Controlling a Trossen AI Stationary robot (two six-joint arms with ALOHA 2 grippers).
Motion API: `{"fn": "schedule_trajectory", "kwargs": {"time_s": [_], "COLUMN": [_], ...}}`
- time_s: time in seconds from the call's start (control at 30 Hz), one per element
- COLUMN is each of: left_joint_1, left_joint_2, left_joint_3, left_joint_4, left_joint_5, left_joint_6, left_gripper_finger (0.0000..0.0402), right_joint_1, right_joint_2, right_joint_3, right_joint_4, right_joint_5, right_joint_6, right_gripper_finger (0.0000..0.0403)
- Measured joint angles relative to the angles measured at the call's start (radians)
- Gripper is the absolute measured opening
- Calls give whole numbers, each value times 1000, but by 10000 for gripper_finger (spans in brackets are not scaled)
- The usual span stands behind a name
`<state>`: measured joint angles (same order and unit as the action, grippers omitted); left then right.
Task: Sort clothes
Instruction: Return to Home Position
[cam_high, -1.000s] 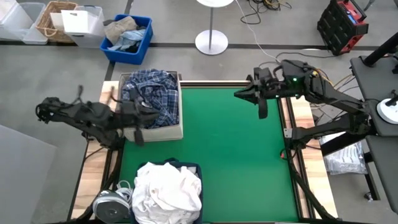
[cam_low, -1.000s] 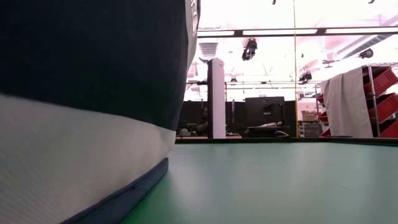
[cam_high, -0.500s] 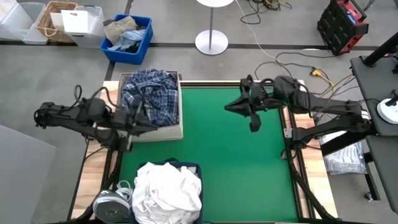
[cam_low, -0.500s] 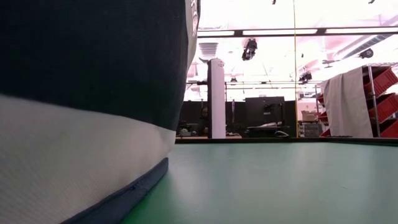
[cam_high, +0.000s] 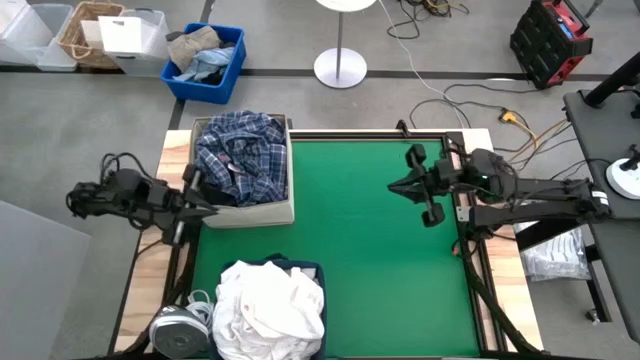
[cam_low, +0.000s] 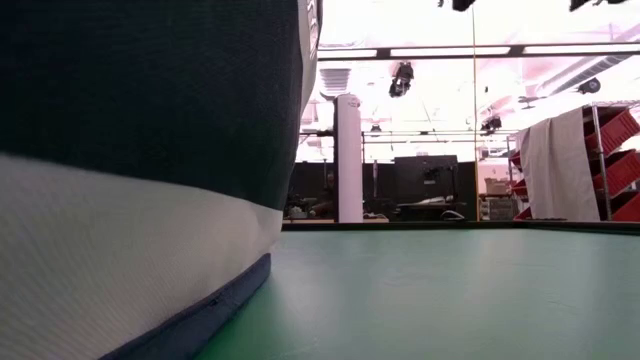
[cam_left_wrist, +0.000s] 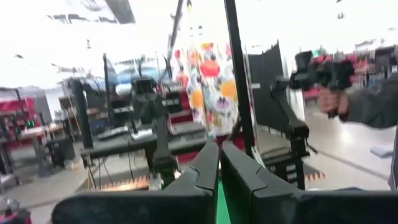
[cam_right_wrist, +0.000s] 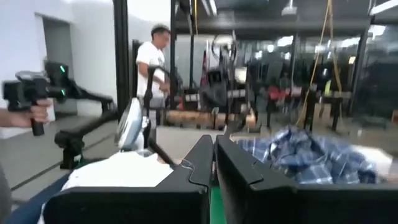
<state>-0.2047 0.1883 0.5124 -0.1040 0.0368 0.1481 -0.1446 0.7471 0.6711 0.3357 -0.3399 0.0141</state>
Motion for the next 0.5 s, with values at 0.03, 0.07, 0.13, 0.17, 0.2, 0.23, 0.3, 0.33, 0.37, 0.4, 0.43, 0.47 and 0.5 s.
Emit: {"fn": "schedule_trajectory", "kwargs": {"time_s": [0.03,0.07,0.13,0.17,0.2,0.23,0.3,0.33,0.37,0.4,0.43,0.47,0.5], "left_joint_1": [0,0,0,0,0,0,0,0,0,0,0,0,0], "left_joint_2": [-42,-80,-152,-184,-188,-187,-175,-157,-147,-144,-137,-129,-127], "left_joint_3": [-20,-41,-75,-92,-105,-111,-124,-131,-141,-151,-162,-170,-180], "left_joint_4": [2,1,0,-1,6,-1,-43,-19,0,6,27,64,86], "left_joint_5": [0,-1,-1,-1,-2,-5,-4,-4,-5,-2,2,6,5], "left_joint_6": [0,0,1,2,4,4,-21,-28,-25,-16,-6,0,5], "left_gripper_finger": [0,0,0,0,0,0,0,0,0,0,0,0,0], "right_joint_1": [0,0,0,0,0,0,0,0,0,-2,-2,-2,-2], "right_joint_2": [-31,-61,-114,-136,-158,-180,-219,-237,-261,-284,-304,-325,-347], "right_joint_3": [-22,-42,-86,-107,-129,-154,-208,-234,-260,-286,-311,-339,-371], "right_joint_4": [15,29,53,69,83,95,126,147,162,168,176,186,196], "right_joint_5": [0,0,0,0,0,0,7,9,17,24,24,23,22], "right_joint_6": [-4,-6,-4,-1,1,0,1,6,10,-1,-7,-9,-11], "right_gripper_finger": [13,13,13,13,13,13,13,13,13,13,13,13,13]}}
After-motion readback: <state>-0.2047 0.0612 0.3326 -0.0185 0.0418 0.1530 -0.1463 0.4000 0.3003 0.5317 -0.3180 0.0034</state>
